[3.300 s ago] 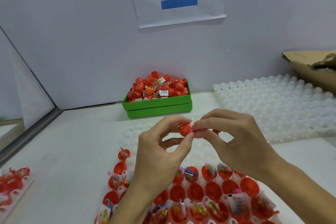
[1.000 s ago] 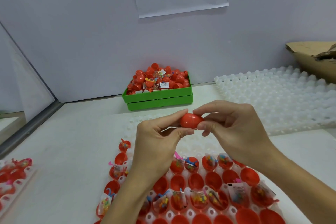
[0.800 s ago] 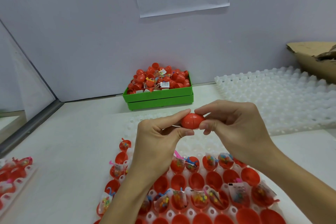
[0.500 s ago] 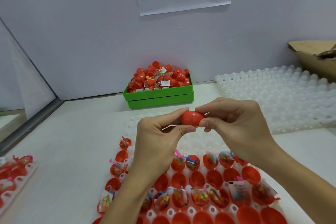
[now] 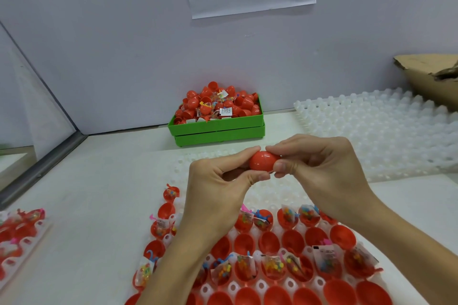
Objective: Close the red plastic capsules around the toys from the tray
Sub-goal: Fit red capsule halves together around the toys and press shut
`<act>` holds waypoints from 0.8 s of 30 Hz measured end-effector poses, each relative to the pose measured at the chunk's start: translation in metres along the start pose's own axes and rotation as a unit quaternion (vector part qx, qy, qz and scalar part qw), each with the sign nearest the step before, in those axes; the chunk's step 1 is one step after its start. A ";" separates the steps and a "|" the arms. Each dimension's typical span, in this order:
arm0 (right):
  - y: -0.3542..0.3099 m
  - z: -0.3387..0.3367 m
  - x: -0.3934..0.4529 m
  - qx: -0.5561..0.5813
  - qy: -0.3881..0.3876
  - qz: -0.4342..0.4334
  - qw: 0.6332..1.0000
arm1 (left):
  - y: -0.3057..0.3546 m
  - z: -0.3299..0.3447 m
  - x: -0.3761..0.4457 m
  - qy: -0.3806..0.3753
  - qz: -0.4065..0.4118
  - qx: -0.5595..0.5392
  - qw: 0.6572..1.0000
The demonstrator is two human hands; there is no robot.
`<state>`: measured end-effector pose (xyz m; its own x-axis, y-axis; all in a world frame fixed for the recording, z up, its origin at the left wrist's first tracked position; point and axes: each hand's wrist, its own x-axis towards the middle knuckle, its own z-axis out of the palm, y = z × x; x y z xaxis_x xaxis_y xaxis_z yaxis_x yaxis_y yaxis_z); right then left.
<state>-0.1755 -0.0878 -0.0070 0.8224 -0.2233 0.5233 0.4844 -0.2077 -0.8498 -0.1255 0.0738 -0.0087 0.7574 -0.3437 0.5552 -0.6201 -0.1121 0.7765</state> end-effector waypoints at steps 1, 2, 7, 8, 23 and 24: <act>0.000 0.001 0.000 0.013 0.001 0.017 1.000 | 0.000 0.001 0.000 0.007 0.003 0.005 1.000; 0.000 0.002 0.000 0.023 -0.001 0.035 0.999 | 0.000 0.002 0.000 0.017 0.007 0.015 1.000; -0.001 0.006 -0.006 -0.022 -0.048 0.074 0.996 | -0.003 0.008 -0.002 0.039 0.141 0.168 0.975; -0.001 0.010 -0.007 -0.044 -0.047 0.075 0.995 | -0.004 0.009 -0.003 0.044 0.169 0.211 0.962; -0.005 0.000 -0.002 0.095 -0.076 0.055 0.991 | -0.004 -0.009 0.007 -0.136 -0.122 -0.173 0.968; -0.006 0.001 -0.002 0.094 -0.079 0.047 0.991 | -0.003 -0.007 0.005 -0.148 -0.122 -0.202 0.960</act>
<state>-0.1801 -0.0853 -0.0029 0.8957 -0.0777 0.4378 0.4384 -0.0095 -0.8987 -0.1181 0.0785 -0.0063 0.7416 -0.6102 0.2787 -0.2562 0.1264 0.9583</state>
